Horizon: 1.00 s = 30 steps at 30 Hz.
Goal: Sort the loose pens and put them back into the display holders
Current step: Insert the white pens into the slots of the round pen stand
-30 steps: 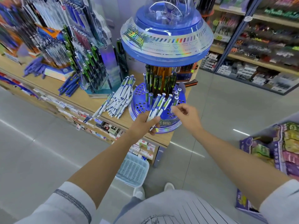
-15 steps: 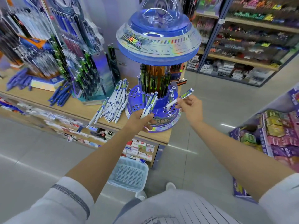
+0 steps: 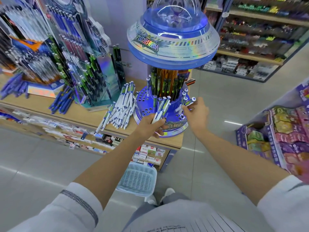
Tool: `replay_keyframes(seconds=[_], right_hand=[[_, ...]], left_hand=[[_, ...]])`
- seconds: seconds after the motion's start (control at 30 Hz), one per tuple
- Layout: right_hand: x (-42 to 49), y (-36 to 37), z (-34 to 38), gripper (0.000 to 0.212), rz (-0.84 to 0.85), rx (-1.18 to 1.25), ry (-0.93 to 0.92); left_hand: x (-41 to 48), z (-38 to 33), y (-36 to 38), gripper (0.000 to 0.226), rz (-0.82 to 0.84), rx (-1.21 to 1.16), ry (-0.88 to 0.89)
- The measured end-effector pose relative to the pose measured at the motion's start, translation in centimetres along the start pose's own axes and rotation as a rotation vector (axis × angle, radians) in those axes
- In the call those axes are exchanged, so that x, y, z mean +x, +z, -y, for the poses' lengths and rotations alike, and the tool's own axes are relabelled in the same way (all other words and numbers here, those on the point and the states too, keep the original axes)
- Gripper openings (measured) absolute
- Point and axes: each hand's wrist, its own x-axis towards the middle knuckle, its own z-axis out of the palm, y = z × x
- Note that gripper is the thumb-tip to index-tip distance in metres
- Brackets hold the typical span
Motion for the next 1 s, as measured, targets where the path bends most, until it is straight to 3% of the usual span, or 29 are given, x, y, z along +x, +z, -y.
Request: replay_keyframes(seconds=[0.17,0.5,0.8,1.0], right_hand=[[0.5,-0.5,0.6,0.022,0.023,-0.069,-0.07],[0.4,-0.8,-0.4,0.017,0.051,-0.007,-0.106],[-0.2,0.4,1.3,0.013,-0.063,0.028,0.017],[-1.7,1.9,2.3,0.016,-0.16,-0.086,0.132]], left_hand=[[0.4,0.1,0.1,0.017,-0.003,-0.009,0.014],[0.6,0.1,0.7,0.022,-0.032,0.001,0.039],[1.2,-0.2,-2.3,0.012,0.124,0.03,0.051],[1.4,0.1,-5.1,0.021,0.246,0.067,0.039]])
